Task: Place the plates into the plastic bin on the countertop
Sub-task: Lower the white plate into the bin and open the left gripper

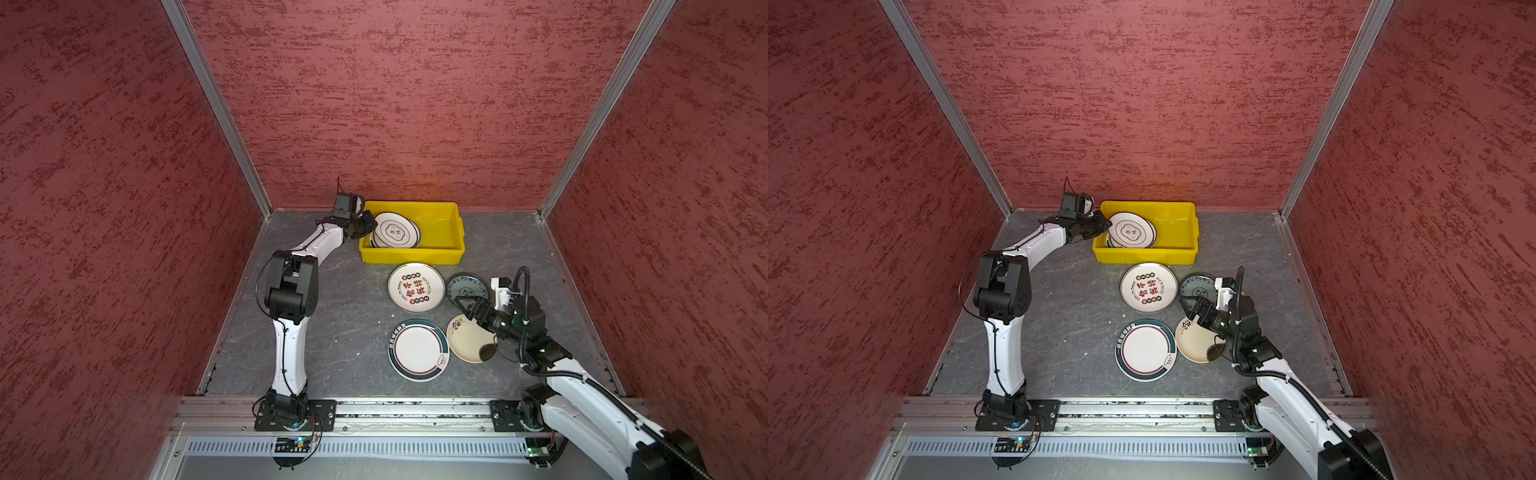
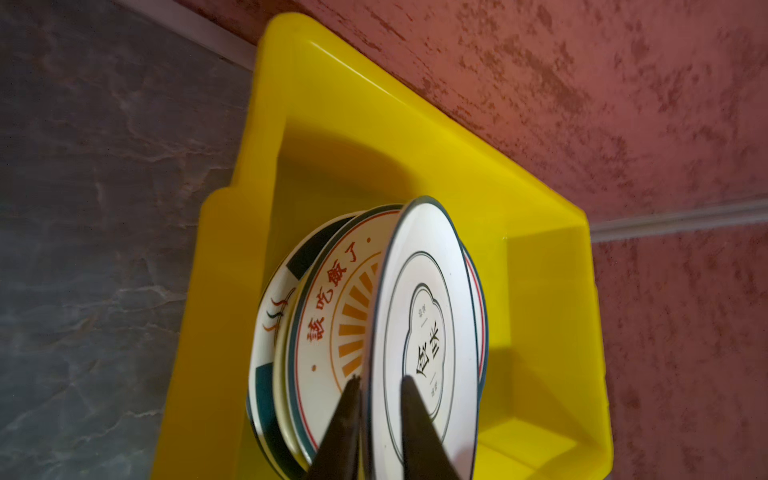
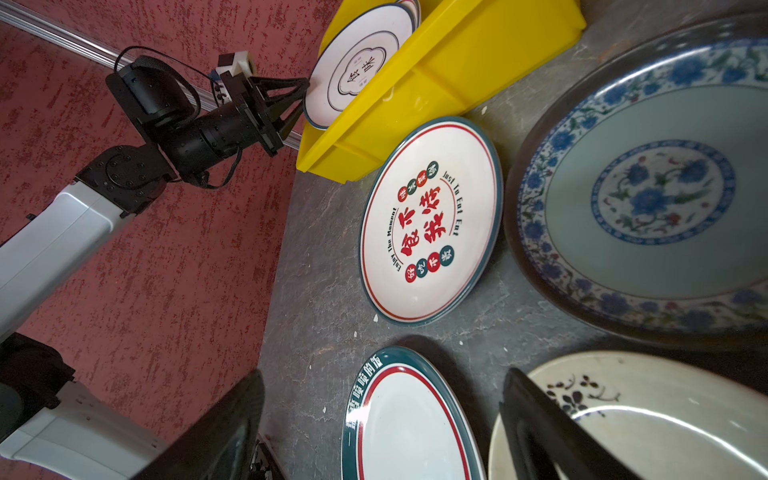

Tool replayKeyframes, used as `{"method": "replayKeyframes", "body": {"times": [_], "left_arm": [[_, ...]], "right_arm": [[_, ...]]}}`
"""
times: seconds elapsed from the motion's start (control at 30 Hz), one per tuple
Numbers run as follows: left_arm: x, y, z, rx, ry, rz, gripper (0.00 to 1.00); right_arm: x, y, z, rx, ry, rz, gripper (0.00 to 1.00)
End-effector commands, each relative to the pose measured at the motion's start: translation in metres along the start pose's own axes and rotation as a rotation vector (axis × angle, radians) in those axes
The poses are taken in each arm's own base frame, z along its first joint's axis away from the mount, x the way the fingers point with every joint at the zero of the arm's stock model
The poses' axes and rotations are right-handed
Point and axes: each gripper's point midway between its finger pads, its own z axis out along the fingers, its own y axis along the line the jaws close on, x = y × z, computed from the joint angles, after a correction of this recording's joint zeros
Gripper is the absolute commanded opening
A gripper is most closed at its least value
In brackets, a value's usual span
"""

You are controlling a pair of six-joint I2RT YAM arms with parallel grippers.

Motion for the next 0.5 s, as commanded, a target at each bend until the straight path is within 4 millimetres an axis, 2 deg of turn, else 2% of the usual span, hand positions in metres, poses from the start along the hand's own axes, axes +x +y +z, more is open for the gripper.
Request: {"method": "replayKeyframes", "body": {"times": [0.0, 0.03, 0.07, 0.1, 0.13, 0.3, 0.47], "left_arm": [[0.003, -0.010, 0.001, 0.022, 0.033, 0.043, 0.41], [0.002, -0.010, 0.000, 0.021, 0.032, 0.050, 0.51], [0.003, -0.012, -0.001, 0.023, 0.032, 0.062, 0.68], [0.002, -0.014, -0.004, 0.025, 0.029, 0.073, 0.90], [0.001, -0.017, -0.007, 0.031, 0.024, 0.089, 1.00], [-0.007, -0.037, -0.031, 0.032, -0.036, 0.169, 0.99], [-0.011, -0.062, -0.067, 0.040, -0.133, 0.243, 0.99]], "right_arm": [[0.000, -0.006, -0.001, 0.026, -0.012, -0.008, 0.90], [0.000, -0.007, -0.002, 0.028, -0.012, -0.006, 0.90], [0.000, -0.007, -0.002, 0.027, -0.014, -0.004, 0.90], [0.000, -0.007, -0.003, 0.026, -0.015, -0.004, 0.90], [0.000, -0.006, -0.003, 0.026, -0.017, -0.004, 0.90], [-0.002, -0.010, -0.005, 0.051, -0.029, 0.000, 0.90], [0.000, -0.030, -0.007, 0.159, -0.028, 0.006, 0.90]]}}
